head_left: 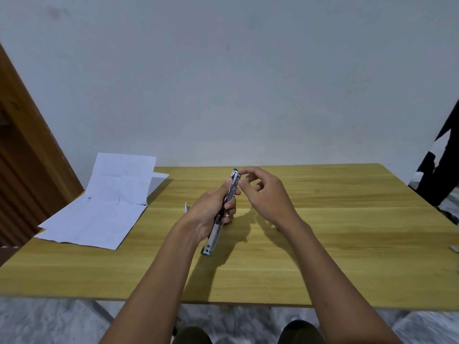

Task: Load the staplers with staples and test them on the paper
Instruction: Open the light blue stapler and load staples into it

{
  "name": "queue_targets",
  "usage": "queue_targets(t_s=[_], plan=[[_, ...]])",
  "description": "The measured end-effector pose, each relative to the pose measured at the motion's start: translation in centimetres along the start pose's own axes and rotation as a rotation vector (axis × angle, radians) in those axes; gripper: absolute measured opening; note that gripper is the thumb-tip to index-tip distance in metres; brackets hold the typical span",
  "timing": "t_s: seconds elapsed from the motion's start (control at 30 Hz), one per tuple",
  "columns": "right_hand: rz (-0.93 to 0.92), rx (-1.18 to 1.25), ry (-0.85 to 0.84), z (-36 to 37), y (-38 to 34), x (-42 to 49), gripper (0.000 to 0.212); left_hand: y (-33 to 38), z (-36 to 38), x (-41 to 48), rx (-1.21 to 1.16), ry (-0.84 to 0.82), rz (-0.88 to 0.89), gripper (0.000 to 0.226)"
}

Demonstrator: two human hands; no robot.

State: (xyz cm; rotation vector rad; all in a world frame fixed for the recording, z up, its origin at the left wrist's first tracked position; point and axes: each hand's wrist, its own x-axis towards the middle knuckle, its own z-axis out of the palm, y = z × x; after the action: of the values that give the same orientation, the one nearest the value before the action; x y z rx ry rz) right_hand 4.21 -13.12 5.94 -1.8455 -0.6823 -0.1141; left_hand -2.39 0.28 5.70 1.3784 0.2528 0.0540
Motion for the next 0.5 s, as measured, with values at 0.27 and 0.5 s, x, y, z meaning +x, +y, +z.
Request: queue_targets(t_s=[0.27, 0.5], plan=[[-0.041, -0.015, -0.009, -1.1, -0.7, 0.1, 0.007, -0.3, 0.4, -0.1, -0.067, -0.099, -0.006, 0.038], [-0.005, 0.142, -0.018, -1.3, -1.5, -0.6, 0.013, -0.3, 0.7, -0.3, -0.152, -0.151, -0.01, 0.038]])
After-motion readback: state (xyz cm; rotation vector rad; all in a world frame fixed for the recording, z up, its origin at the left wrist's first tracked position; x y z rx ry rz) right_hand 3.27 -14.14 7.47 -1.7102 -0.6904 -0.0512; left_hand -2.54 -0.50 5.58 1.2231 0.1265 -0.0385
